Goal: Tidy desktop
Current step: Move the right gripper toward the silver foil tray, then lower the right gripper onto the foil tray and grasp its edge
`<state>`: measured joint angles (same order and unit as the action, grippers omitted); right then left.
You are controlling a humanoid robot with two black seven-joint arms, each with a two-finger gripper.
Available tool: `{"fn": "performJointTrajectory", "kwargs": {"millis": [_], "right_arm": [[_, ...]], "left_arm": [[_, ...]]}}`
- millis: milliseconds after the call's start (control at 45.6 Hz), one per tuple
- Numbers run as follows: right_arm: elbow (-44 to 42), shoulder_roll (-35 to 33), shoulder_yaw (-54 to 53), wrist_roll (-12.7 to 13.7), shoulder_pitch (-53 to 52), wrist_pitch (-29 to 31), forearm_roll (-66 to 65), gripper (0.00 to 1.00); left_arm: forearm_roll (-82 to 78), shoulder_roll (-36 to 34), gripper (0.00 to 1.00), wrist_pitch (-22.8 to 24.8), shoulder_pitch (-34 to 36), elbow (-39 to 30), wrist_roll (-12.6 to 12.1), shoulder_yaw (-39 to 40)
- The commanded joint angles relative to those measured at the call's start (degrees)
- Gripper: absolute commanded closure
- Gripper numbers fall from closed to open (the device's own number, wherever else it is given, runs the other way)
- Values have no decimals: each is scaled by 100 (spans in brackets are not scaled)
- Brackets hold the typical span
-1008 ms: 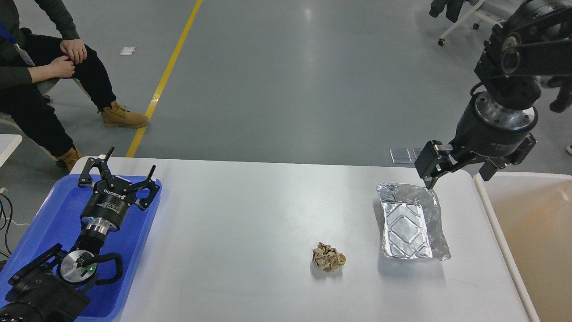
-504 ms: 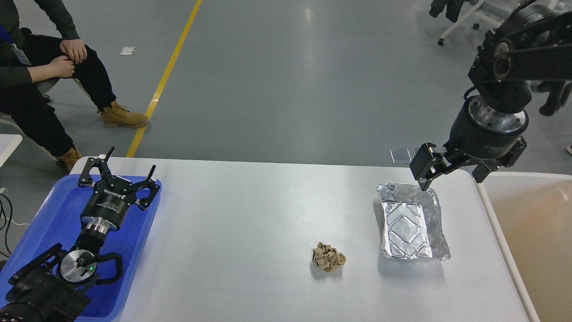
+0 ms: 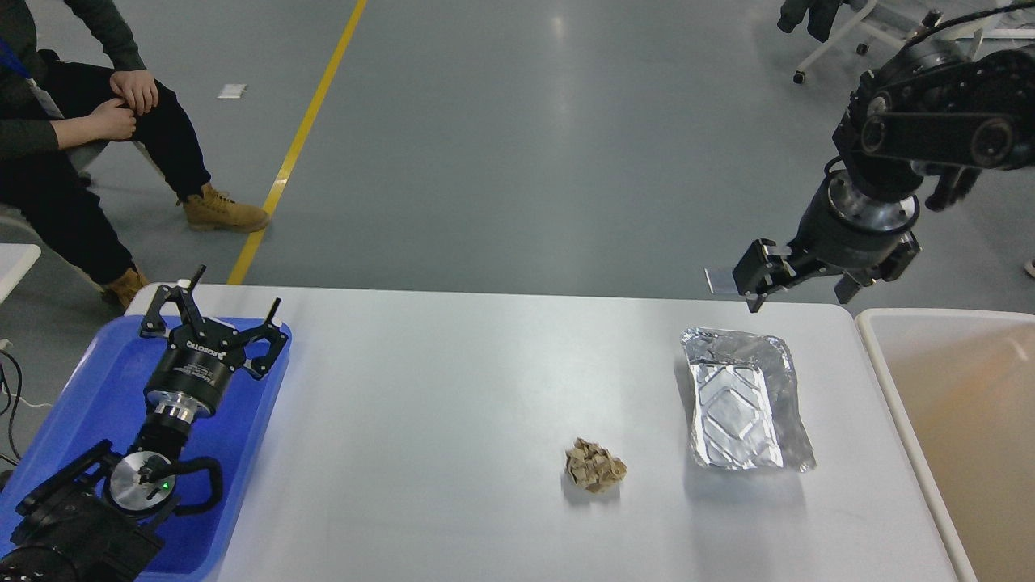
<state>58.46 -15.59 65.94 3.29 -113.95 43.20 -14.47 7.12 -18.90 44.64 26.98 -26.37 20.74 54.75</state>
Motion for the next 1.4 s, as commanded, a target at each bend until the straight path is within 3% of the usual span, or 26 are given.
{"fn": "performJointTrajectory", "kwargs": {"millis": [0,175,592,855,1381], "right_arm": [[-1345,3,-854,14,1427,-452,-680,0],[-2136,38,-908,5,2456,-1015,-1102,0],[-2954,407,-1039,5,3968,-2342,-1665,0],[-3446,504,-1303,-4,4548,-2545,-1691,0],[-3491,557,-1338,-12,5111,-2897,-1726,0]], "left_arm": [[0,0,1,-8,0,0,0,0],[0,0,1,1,0,0,0,0],[0,0,1,1,0,0,9,0],[0,0,1,1,0,0,9,0],[0,0,1,1,0,0,18,0]]}}
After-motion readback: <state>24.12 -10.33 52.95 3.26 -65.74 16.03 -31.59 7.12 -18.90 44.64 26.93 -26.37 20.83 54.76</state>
